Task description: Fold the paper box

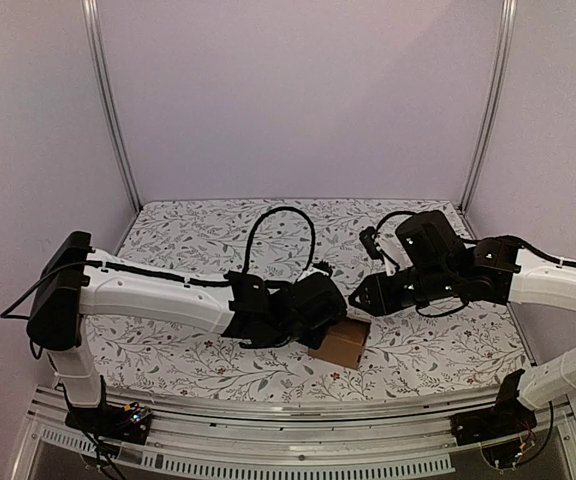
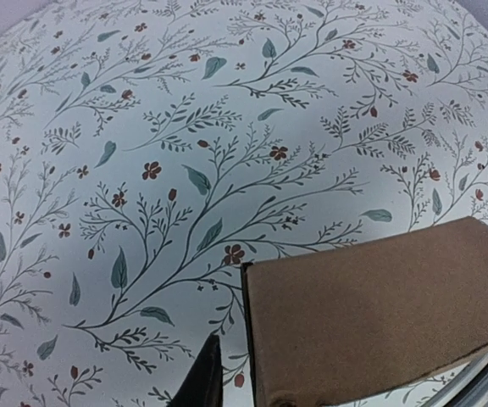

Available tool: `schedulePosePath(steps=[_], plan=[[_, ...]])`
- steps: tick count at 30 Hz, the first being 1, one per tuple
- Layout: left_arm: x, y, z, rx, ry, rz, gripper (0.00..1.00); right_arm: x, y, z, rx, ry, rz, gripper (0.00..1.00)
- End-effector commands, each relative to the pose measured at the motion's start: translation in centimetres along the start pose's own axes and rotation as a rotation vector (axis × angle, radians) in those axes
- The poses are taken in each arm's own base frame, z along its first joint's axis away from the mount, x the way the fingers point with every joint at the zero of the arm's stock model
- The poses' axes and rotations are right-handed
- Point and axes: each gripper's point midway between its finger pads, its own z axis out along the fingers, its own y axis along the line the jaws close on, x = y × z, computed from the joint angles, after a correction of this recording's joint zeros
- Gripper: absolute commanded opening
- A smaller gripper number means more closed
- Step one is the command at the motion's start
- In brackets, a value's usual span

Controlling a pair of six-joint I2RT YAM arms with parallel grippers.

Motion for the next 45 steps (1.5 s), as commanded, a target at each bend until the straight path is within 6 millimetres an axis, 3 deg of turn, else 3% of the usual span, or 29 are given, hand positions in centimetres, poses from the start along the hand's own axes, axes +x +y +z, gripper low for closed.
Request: schedulePosePath(steps=[1,7,15,28,38,45], plan=[[2.9,-1.0,0.0,0.035,0.086,0.067,0.19,-0.2,0.5,1.5,-0.022,-0.005,-0.009,0.26],[2.3,-1.2,-0.6,0.053,0.069,0.060,0.27,0.9,0.7,3.3,-0.045,0.036,0.005,0.25],[1.1,-1.5,-1.9,0.101,0.031,0.040,0.39,2.3,0.2,4.2,-0.046,0.079,-0.003,0.24],[-0.1,-2.5,-3.6,0.205,-0.012,0.026,0.49,1.7,1.2,1.7,-0.109,0.016,-0.005,0.26],[0.4,-2.5,-5.4,0.294,-0.016,0.065,0.49,3.2,1.7,0.6,-0.164,0.022,-0.032,0.27],[0.1,-2.0,-7.0,0.356,-0.046,0.043,0.32,4.2,1.5,1.5,-0.152,0.052,-0.051,0.27]])
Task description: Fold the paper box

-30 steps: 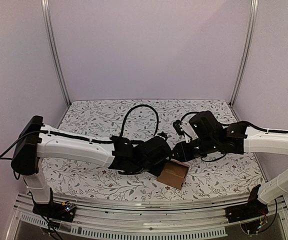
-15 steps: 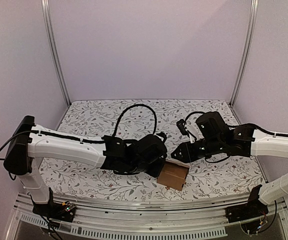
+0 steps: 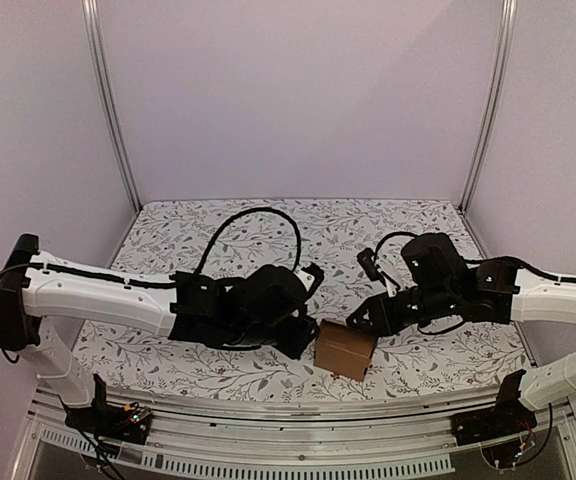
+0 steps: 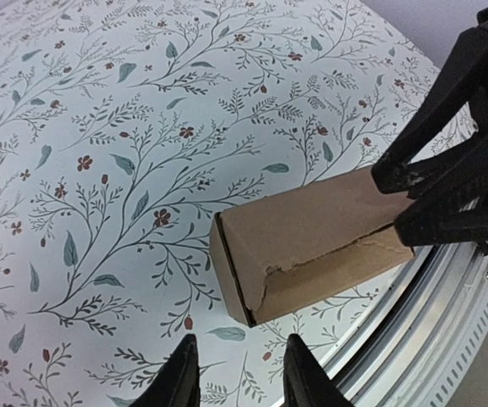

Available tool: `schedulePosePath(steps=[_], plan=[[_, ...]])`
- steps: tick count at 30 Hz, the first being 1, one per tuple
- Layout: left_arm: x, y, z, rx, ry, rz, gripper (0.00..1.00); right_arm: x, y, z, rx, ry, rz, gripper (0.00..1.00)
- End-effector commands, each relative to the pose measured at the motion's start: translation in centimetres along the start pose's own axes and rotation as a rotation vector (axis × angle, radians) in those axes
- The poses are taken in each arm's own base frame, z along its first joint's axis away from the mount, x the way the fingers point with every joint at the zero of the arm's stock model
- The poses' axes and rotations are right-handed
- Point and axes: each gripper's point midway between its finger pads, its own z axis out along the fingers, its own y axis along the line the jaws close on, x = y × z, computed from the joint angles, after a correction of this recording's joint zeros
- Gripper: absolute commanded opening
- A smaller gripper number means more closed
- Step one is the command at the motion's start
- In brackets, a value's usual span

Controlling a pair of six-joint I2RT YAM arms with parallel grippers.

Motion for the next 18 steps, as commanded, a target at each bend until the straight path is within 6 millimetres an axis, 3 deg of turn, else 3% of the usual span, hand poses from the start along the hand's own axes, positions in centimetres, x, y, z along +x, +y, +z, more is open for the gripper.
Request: schedulePosePath(steps=[1,6,18], plan=[[-0.7,-1.1,-1.5,0.077,-0.039,-0.002,0.29,0.9,0.2,0.6,-0.010,0.022,-0.031,0.27],[-1.4,-0.8,-1.7,0.095,-0.050,-0.024,0.25,2.0,-0.1,1.2,0.010,0.052,-0.060,0.26],[-3.1,-0.4,-1.2,0.156,-0.066,-0.075,0.24,5.1,-2.1,2.7,0.097,0.124,-0.107,0.19]])
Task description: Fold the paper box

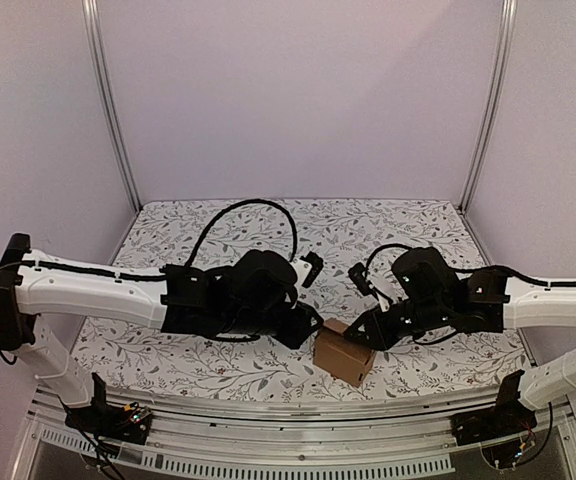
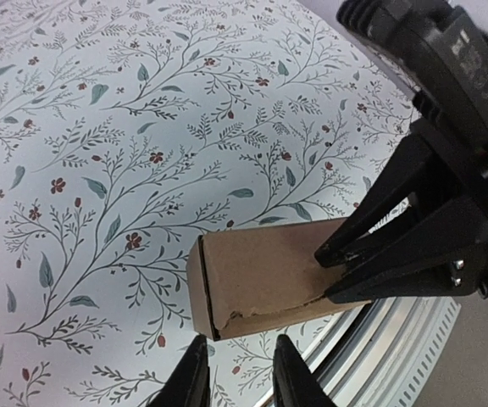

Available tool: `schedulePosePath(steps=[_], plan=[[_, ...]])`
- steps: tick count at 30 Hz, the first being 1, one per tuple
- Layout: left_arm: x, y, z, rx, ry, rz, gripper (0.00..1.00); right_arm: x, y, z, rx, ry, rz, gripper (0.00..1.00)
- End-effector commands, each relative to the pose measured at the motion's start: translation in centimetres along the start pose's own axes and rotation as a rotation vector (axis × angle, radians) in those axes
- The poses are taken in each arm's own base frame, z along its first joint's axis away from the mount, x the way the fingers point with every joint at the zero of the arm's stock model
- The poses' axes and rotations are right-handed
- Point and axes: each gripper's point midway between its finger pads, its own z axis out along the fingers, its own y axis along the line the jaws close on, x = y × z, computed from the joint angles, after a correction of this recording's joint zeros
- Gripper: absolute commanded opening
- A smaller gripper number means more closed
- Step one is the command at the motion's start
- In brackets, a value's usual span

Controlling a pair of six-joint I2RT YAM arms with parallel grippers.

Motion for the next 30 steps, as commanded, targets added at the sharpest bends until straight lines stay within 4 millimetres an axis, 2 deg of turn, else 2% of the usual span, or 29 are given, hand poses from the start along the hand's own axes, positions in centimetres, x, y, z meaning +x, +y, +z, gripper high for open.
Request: schedulePosePath(steps=[1,9,15,18,22,27,30], plan=[[-1.1,0.2,-0.1,0.040,-0.022,-0.021,0.24,3.3,-1.5,1.4,0.074,0.089,-0.038,0.18],[-0.9,-0.2,1.1,0.070,0.005,-0.021,0.25,5.6,-1.9,2.7,0.130,0.159,-0.087,0.16],[0.2,-0.8,3.2,0.103,0.056,-0.013,0.25,7.5,-2.5,3.4,0.169,0.223,-0.094,0.17],[1.1,-0.4,4.5,0.130,0.084,-0.038,0.19,8.0,-2.7,3.4,0.176,0.234,-0.083,0.14],[2.6,1.0,5.7,0.119,0.113,-0.073,0.12,7.7,-3.1,2.8,0.199,0.207,-0.074,0.12],[5.3,2.5,6.8,0.101,0.164,-0.106,0.00,6.6,-2.6,2.0,0.184,0.158,-0.054,0.07],[6.7,3.0,7.1,0.098,0.189,-0.122,0.00,5.6,-2.1,1.2,0.171,0.118,-0.041,0.04]])
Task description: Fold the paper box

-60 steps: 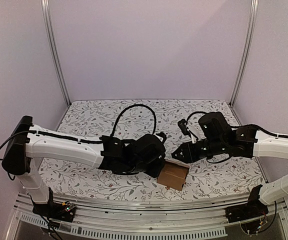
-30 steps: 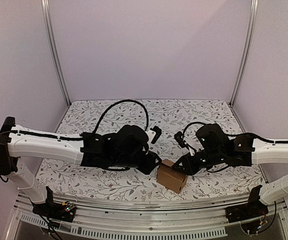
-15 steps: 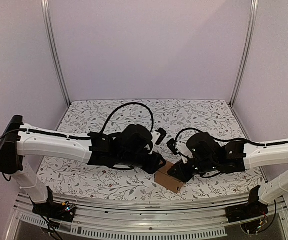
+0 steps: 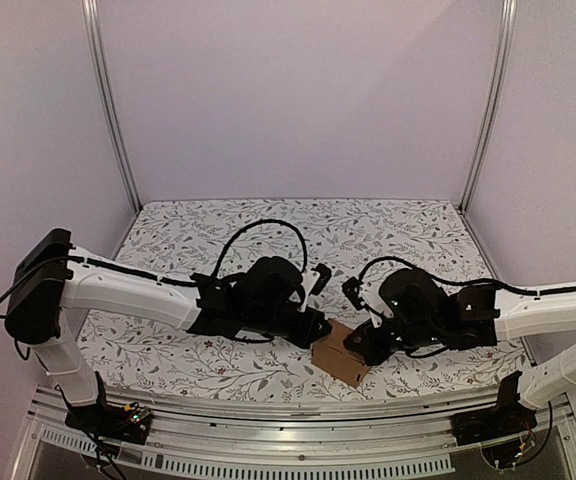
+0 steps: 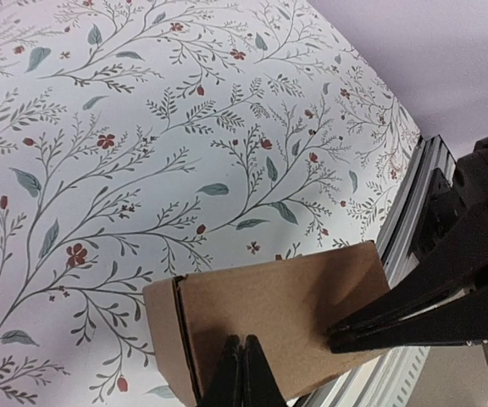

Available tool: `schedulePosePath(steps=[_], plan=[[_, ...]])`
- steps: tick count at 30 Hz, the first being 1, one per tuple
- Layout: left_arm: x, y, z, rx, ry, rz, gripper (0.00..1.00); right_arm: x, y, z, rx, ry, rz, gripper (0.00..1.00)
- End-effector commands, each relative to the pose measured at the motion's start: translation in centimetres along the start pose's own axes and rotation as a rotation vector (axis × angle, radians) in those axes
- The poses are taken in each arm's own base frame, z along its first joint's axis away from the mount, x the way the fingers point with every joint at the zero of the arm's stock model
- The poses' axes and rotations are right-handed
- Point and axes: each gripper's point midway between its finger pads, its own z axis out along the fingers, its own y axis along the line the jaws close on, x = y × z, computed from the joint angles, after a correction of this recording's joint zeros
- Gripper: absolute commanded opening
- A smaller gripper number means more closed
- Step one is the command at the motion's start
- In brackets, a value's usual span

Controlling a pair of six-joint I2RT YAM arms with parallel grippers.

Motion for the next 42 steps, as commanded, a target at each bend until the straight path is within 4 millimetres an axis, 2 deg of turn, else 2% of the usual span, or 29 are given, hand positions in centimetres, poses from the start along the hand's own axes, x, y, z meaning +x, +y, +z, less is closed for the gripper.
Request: schedulePosePath(steps=[1,5,10,13,21,24,27,30,37,39,42], plan=[[4.7,3.2,1.5,-0.056,0.117,-0.045,0.00,3.3,-1.7,-1.1,0.071,0.100,0.025,0.03],[5.9,3.9,1.4,-0.072,0.139,-0.059,0.00,1.5,-0.9,-2.8,0.036,0.031,0.045,0.00],[5.0,3.3,1.4,-0.045,0.100,-0.062,0.00,1.3,-0.7,-3.9,0.020,0.012,0.055,0.00],[4.8,3.2,1.3,-0.039,0.096,-0.060,0.00,2.3,-1.3,-3.5,0.039,0.031,0.063,0.00],[4.9,3.1,1.1,-0.035,0.093,-0.061,0.00,6.8,-3.4,-0.8,0.108,0.151,0.091,0.00],[4.8,3.1,1.0,-0.033,0.090,-0.062,0.00,7.3,-3.5,-0.8,0.119,0.162,0.093,0.00],[4.5,2.9,0.8,-0.026,0.082,-0.060,0.00,6.5,-3.4,-1.4,0.123,0.137,0.090,0.00],[3.6,2.2,0.4,-0.008,0.059,-0.056,0.00,4.7,-2.9,-2.2,0.120,0.095,0.073,0.00],[-1.5,-0.2,-3.1,0.022,-0.070,-0.008,0.03,0.7,0.3,-3.8,-0.003,-0.005,0.003,0.00],[-2.8,-0.7,-4.1,0.023,-0.100,0.015,0.03,0.4,1.2,-4.1,-0.038,-0.019,-0.023,0.00],[-3.9,-0.8,-4.3,0.011,-0.107,0.046,0.03,0.9,2.9,-4.2,-0.080,-0.026,-0.086,0.00]])
